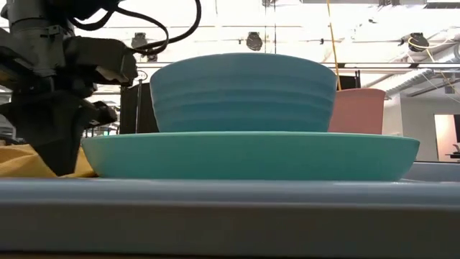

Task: Set up tray
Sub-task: Put the yellow napkin on the blue serving tray to the left of the light blue plate

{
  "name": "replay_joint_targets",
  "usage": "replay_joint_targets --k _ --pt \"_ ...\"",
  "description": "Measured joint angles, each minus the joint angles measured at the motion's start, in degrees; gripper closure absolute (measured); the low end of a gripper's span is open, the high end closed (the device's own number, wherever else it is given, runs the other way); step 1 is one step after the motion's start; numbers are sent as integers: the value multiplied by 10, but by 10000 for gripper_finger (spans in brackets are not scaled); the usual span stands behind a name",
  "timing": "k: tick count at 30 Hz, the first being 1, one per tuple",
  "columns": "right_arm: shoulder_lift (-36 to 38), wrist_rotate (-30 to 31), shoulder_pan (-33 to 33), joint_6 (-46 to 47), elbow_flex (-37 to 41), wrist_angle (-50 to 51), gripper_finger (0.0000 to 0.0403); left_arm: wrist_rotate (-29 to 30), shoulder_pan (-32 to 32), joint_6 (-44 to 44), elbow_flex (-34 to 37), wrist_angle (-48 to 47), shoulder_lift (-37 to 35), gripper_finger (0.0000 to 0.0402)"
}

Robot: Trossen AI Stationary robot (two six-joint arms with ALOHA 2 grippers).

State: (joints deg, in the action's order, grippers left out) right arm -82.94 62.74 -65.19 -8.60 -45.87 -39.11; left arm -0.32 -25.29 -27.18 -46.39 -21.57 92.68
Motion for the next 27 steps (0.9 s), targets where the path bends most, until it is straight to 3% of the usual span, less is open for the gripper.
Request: replay_joint_targets --k 7,11,19,23,27 --pt "0 0 0 0 0 0 289 4 7 33 0 4 0 401" --pt "0 0 0 0 0 0 289 -10 9 -5 -7 -23 -2 400" --pt "0 0 2 5 0 4 289 61 -25 -4 -49 -71 -25 400" --pt "0 0 3 10 0 9 289 74 -26 -41 -64 -173 -24 400" --pt "0 0 3 11 0 9 289 75 -22 -50 -57 -175 -24 400"
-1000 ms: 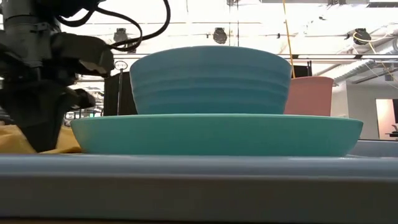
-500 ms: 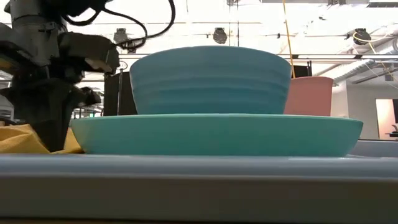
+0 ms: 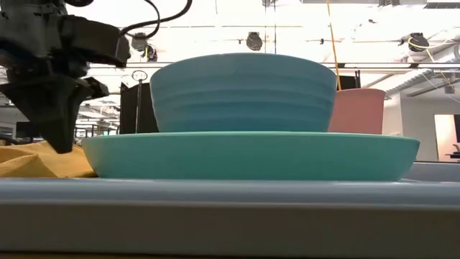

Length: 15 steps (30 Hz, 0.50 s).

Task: Set up tray
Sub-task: Put the yellow napkin on the blue serving tray to the left of the light blue plate

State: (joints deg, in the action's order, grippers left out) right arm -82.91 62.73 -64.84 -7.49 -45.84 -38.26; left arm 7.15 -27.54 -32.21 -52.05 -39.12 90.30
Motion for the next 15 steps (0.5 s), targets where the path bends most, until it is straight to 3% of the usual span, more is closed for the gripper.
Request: replay_joint_targets --k 15 --pt "0 0 0 0 0 0 289 -27 22 -12 45 47 6 401"
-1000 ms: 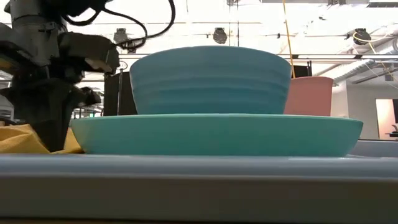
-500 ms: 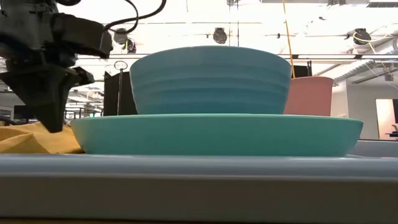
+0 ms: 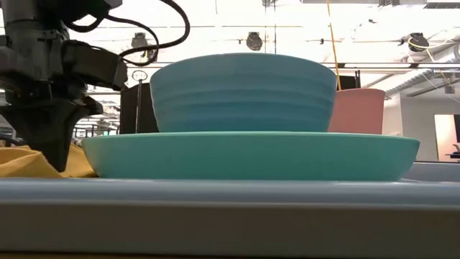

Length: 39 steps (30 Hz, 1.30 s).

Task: Set up tray
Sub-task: Put the yellow napkin on the blue serving tray to the left of the light blue plate

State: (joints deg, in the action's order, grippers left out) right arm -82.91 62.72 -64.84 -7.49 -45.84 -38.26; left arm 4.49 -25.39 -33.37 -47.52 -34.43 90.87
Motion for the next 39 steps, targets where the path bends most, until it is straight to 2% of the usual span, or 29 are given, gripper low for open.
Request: replay_joint_targets --k 7,27,39 --pt "0 0 0 0 0 0 289 -14 16 16 29 48 -3 401" --pt "0 0 4 10 0 13 289 48 30 150 33 82 0 399" --pt "0 0 4 10 0 13 289 61 35 147 33 90 1 400"
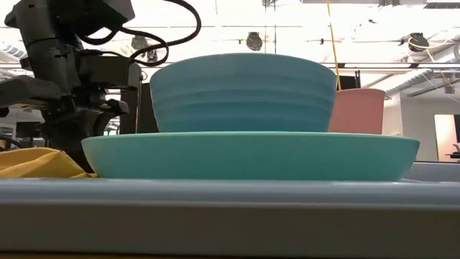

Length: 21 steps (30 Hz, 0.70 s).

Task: Set up tray
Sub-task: Put the yellow napkin on the blue serving tray to the left of the light blue plate

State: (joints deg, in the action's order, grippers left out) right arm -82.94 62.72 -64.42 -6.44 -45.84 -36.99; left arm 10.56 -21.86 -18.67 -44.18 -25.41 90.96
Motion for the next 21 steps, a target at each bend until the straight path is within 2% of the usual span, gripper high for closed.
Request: replay_joint_targets --k 4,12,16,21 --pt "0 0 0 0 0 0 289 -10 -3 -40 0 -18 -7 395" --pt "0 0 3 0 0 0 289 47 -49 -100 -1 -27 -62 393" --pt "0 0 3 0 0 1 289 27 -74 -112 -2 4 -90 399" --pt "0 0 3 6 0 0 289 0 -88 -131 -2 49 -80 399"
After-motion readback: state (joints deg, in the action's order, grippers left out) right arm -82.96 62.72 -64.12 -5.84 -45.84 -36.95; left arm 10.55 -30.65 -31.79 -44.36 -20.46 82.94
